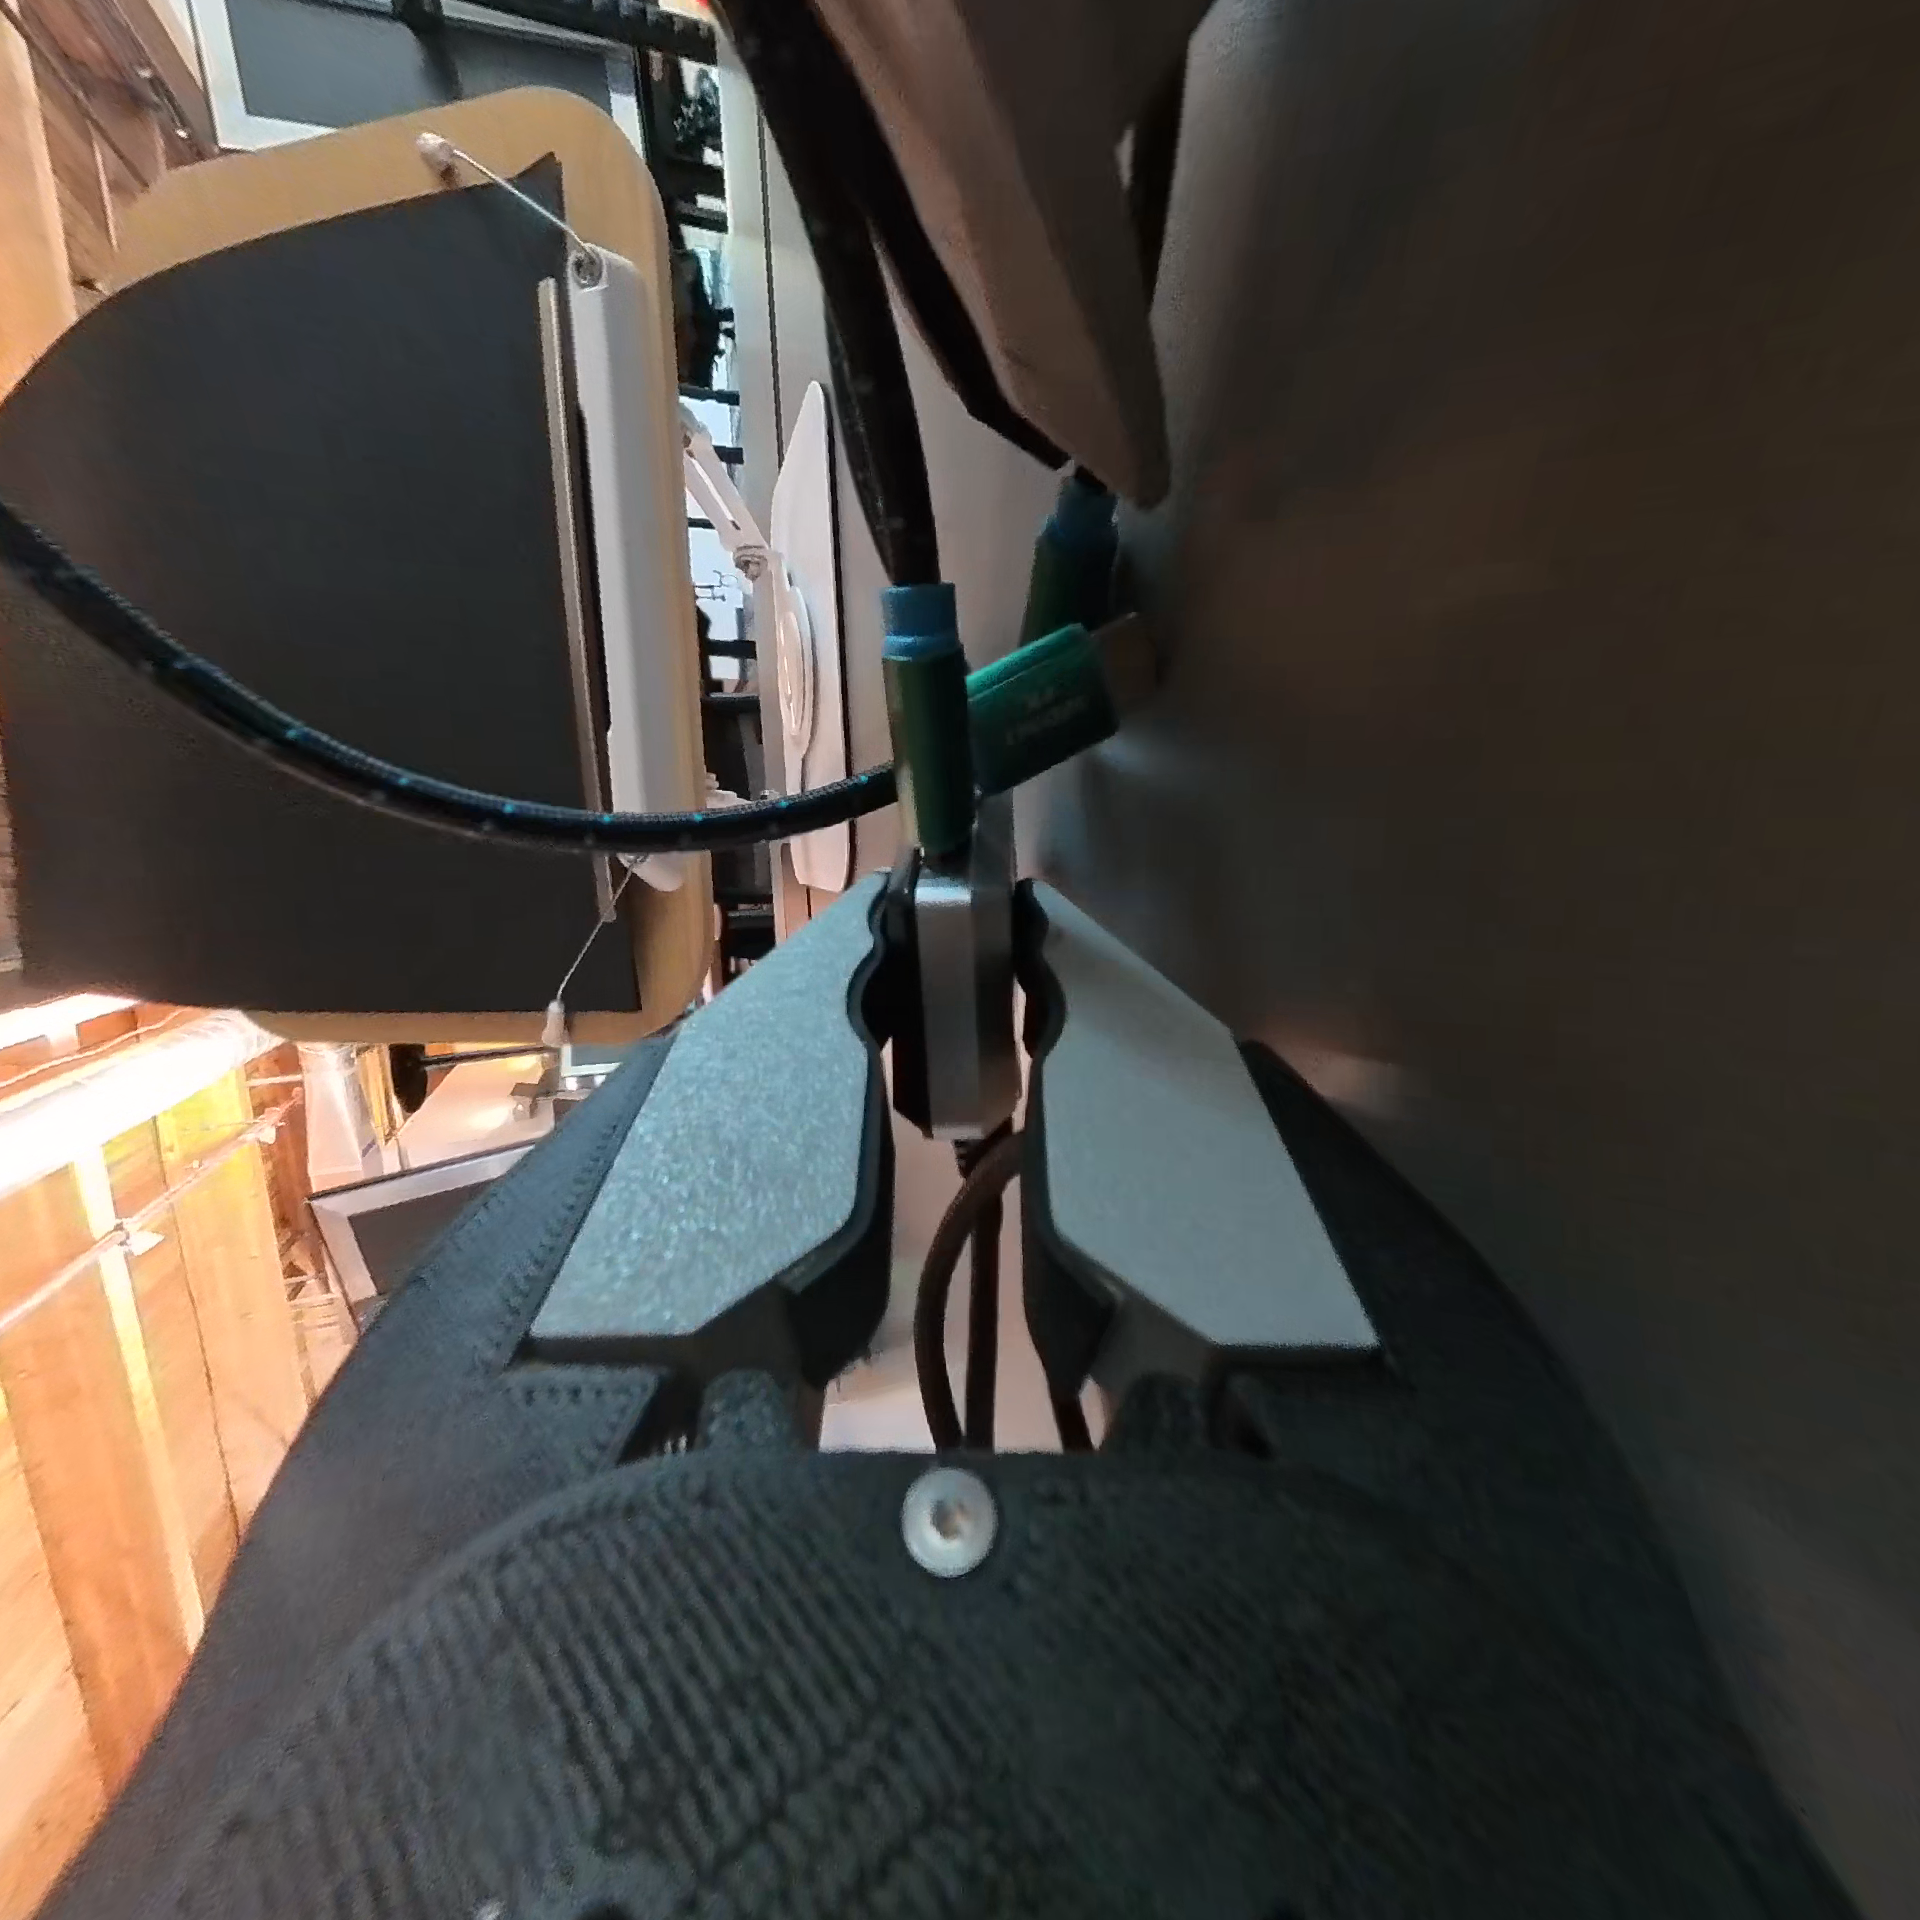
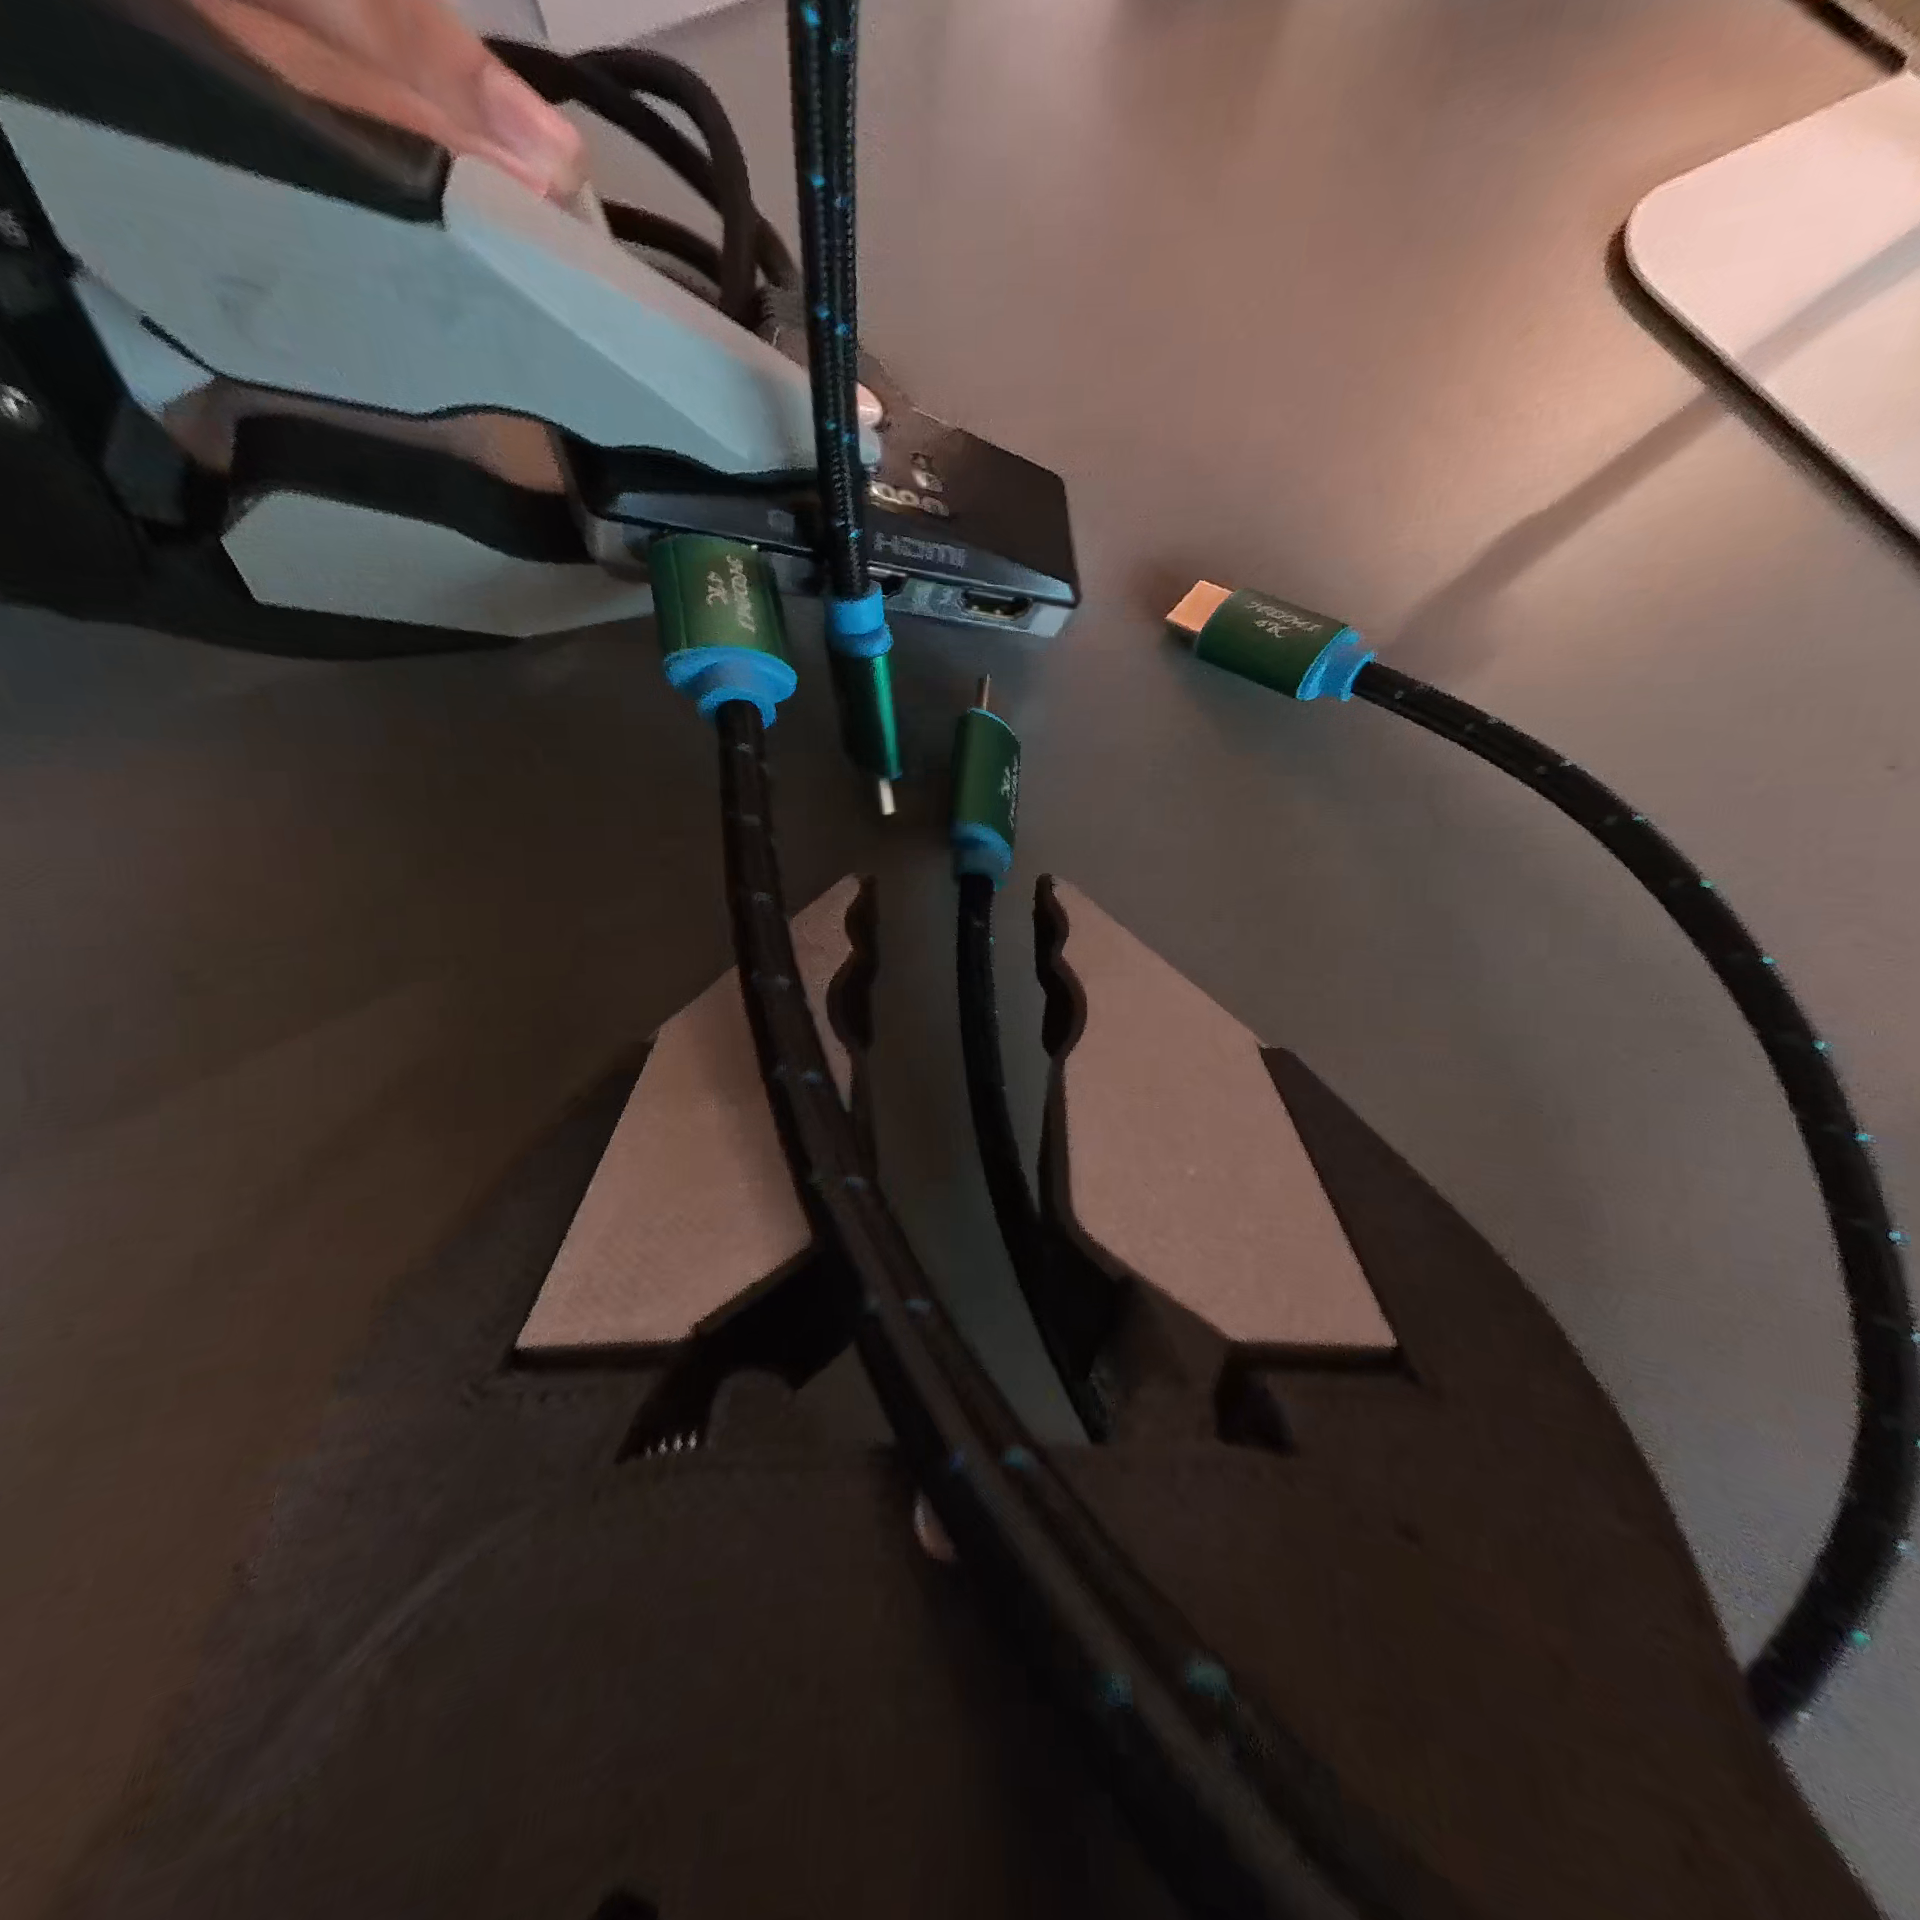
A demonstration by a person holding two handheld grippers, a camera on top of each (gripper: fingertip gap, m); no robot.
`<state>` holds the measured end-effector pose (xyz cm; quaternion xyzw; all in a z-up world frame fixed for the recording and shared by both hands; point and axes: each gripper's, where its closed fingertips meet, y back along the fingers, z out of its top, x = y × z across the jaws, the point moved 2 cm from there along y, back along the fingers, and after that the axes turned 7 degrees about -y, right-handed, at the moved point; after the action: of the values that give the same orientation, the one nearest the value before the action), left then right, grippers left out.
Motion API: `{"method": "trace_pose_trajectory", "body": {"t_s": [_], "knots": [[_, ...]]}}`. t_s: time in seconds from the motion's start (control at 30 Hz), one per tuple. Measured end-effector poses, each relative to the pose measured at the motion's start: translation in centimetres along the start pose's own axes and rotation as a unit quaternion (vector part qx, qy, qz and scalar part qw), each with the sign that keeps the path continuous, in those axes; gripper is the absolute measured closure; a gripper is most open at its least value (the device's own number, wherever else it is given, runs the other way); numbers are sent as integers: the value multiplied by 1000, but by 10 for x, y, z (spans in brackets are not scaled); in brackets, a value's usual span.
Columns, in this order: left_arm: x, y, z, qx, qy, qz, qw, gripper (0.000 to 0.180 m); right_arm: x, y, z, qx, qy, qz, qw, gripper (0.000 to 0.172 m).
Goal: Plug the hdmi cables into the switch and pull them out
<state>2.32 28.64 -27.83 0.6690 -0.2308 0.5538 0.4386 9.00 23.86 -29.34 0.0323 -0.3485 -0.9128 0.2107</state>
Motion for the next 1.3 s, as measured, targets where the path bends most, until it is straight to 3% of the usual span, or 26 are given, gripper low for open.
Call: {"method": "trace_pose_trajectory", "body": {"t_s": [0.1, 0.3, 0.57, 1.03, 1.3], "knots": [[-3, 5, 0, -5, 4, -2, 1000, 161, 4, 1, 2, -4, -45, 34, 998, 144], [6, 1, -16, 23, 88, 7, 996, 162, -10, -1, 17, -42, -71, -11, 997, 143], [49, 13, -44, 45, 226, 112, 967, 162, -11, 3, 28, -86, -154, 39, 984, 145], [38, 6, -35, 46, 190, 83, 977, 163, -5, -16, 8, 2, -179, 54, 982, 157], [35, 4, -33, 44, 182, 76, 979, 163, 4, -17, 8, 9, -127, 49, 991, 158]]}}
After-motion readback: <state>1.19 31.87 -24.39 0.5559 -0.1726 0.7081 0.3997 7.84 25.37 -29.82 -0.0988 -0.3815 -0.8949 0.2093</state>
